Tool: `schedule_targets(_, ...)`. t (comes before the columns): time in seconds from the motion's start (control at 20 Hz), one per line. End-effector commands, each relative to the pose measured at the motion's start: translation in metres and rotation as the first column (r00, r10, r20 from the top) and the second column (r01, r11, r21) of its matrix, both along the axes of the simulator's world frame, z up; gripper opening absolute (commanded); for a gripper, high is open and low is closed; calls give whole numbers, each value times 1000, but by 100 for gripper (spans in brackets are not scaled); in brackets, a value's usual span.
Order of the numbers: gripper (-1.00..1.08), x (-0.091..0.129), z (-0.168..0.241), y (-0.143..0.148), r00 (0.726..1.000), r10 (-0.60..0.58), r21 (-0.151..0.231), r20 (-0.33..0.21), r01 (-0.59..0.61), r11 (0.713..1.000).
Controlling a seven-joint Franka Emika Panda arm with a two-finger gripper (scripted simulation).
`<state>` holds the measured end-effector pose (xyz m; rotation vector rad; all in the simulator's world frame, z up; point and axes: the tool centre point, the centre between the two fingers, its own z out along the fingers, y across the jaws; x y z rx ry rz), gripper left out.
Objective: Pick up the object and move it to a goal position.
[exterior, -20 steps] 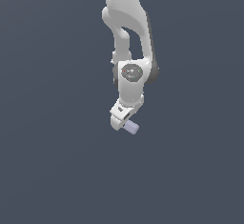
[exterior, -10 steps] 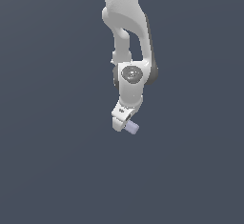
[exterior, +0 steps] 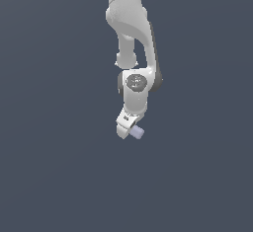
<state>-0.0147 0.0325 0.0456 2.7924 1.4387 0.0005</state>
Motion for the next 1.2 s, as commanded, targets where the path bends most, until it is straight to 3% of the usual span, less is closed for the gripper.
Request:
schedule_targets(0.0,100,-1,-13,0,1000,1,0,-1,-1,1000)
schedule_targets(0.35,100,0,-27,0,1000,2,0,-1,-2,1000)
schedule_targets(0.4,-100,0,-27,0,1000,2,0,-1,-2,1000)
schedule_targets(1.15,-100,1,-19,-3,1000,2,0,-1,-2,1000)
